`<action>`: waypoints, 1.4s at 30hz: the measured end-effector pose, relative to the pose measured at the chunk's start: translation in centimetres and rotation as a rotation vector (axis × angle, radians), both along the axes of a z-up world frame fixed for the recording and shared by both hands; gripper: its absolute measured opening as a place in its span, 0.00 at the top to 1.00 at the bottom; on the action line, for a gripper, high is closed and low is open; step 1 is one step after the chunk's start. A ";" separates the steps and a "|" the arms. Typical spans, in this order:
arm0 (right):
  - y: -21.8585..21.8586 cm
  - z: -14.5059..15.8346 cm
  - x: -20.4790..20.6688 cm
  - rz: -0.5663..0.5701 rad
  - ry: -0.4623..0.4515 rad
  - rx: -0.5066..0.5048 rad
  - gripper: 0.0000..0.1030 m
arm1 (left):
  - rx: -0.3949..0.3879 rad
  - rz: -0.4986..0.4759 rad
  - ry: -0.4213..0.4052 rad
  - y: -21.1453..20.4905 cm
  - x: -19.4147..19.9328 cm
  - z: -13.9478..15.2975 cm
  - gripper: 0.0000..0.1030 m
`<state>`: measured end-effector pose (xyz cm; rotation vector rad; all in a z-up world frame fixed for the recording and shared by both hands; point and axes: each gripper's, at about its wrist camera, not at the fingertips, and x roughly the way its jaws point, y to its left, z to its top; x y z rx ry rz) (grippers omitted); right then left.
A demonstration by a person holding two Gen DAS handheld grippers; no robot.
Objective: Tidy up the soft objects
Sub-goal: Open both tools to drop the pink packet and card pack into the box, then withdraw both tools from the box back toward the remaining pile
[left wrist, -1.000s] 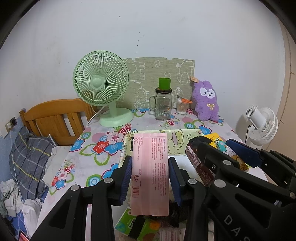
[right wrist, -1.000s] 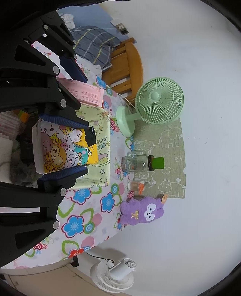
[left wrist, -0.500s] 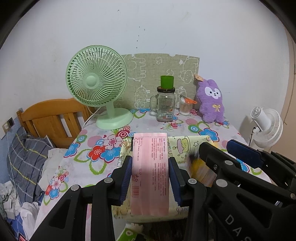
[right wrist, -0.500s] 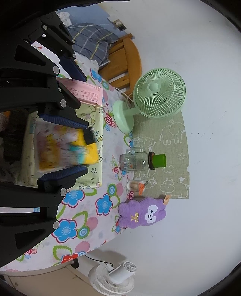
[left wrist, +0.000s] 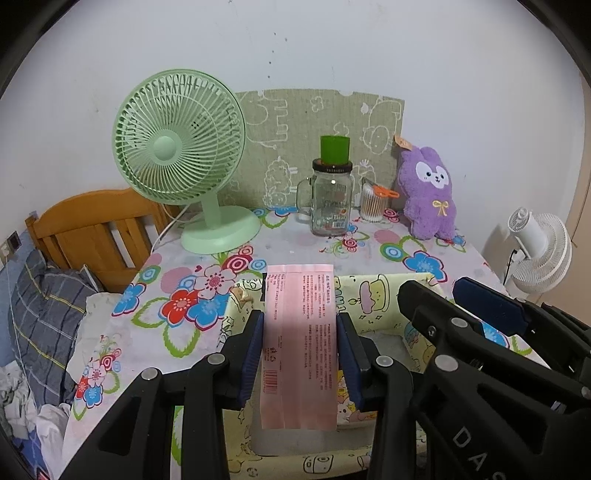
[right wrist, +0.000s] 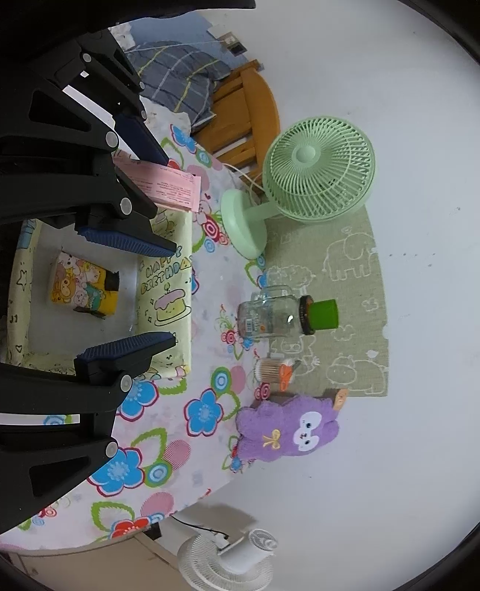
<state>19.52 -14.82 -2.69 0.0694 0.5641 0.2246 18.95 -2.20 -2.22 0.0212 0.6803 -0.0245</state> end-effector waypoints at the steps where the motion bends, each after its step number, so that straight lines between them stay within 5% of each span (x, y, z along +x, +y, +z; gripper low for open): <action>1: 0.0 -0.1 0.1 0.001 0.005 0.001 0.55 | 0.000 -0.001 0.005 0.0 0.1 -0.2 0.61; 5: 0.1 -0.6 0.7 0.004 0.017 0.000 0.55 | -0.011 -0.009 0.023 0.0 0.7 -0.7 0.60; 10: 0.2 -1.0 1.3 0.017 0.032 0.000 0.54 | -0.006 0.001 0.034 0.0 1.1 -1.1 0.24; 13: 0.1 -1.0 1.4 0.007 0.030 -0.004 0.36 | -0.012 -0.005 0.036 0.0 1.1 -1.0 0.14; 15: 0.1 -0.9 1.1 0.001 0.012 -0.003 0.25 | -0.012 -0.006 0.024 0.1 0.8 -0.8 0.13; 24: 0.1 0.0 0.0 -0.014 -0.009 -0.017 0.07 | 0.004 -0.003 -0.009 0.2 -0.5 0.2 0.02; 42: 0.1 1.9 -4.0 -0.008 -0.056 -0.027 0.04 | -0.001 0.004 -0.059 0.5 -4.0 2.1 0.00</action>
